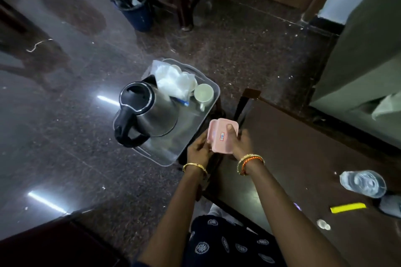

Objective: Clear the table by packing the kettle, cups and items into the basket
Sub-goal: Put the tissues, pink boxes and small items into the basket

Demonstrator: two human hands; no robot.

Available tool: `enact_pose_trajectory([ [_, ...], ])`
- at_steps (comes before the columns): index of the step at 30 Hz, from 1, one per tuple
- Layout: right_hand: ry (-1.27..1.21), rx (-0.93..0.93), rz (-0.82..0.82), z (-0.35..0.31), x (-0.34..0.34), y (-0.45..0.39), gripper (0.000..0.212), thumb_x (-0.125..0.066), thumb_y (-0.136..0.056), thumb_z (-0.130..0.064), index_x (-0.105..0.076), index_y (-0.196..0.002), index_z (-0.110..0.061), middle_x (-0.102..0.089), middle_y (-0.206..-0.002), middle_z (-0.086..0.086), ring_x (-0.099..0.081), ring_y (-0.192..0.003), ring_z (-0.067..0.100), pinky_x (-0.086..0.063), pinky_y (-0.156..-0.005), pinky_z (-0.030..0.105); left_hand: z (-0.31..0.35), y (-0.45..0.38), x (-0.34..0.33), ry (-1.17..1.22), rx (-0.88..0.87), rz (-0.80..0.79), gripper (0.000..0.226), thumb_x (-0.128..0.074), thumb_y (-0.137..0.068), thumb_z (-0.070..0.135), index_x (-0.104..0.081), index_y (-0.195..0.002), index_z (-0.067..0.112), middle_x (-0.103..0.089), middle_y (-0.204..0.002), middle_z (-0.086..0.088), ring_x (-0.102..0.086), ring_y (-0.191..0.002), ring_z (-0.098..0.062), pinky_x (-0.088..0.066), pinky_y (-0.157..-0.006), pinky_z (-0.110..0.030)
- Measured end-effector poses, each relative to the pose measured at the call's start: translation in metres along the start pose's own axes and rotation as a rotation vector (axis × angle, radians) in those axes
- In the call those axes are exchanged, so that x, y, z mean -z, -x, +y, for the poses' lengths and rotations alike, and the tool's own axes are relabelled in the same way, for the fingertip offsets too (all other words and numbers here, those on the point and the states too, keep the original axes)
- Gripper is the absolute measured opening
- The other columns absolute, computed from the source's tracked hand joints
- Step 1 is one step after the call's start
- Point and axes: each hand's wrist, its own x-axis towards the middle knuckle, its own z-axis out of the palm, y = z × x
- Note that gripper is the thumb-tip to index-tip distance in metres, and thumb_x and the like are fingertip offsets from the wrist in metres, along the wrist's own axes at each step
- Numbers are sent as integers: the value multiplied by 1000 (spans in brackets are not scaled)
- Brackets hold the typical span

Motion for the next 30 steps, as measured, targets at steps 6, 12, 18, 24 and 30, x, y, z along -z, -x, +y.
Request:
enact_pose_trajectory([
  [6, 90, 13, -68, -29, -47, -16, 37, -49, -90, -50, -46, -93, -13, -64, -109, 17, -60, -99, 32, -38, -74, 30, 37, -24, 30, 127, 73, 70, 25, -54, -93, 23, -63, -107, 5, -66, -95, -13, -62, -77, -17, -56, -55, -20],
  [12, 115, -4, -120, -45, -83, -31, 41, -52, -88, -48, -54, -103, -10, -66, -111, 14, -61, -102, 33, -49, -89, 37, 36, -58, 54, 75, 19, 127, 47, -69, -82, 9, -55, -125, 0, -64, -114, -16, -61, -97, -24, -58, -74, -29],
  [18, 39, -72, 17, -38, -80, -41, 28, -51, -89, -40, -46, -73, -18, -67, -89, 14, -66, -80, 31, -57, -75, 47, 17, -88, 54, 87, 118, 169, 48, -71, -79, 13, -57, -124, 3, -62, -124, -21, -62, -102, -28, -51, -95, -44],
  [24, -113, -131, 71, 5, -52, -32, 20, -50, -94, -28, -43, -81, -14, -57, -74, 7, -51, -50, 14, -41, -38, 21, 19, -112, 45, 101, 192, 50, 44, -54, -87, -1, -49, -131, 3, -59, -113, -15, -60, -80, -22, -54, -60, -25],
  [30, -149, -226, 59, 32, -33, -22, 25, -48, -96, -24, -40, -72, -22, -53, -70, 3, -48, -53, 15, -40, -48, 26, 36, -128, 34, -28, 224, -4, 50, -48, -86, -9, -46, -134, 5, -56, -115, -15, -51, -99, -25, -45, -75, -36],
])
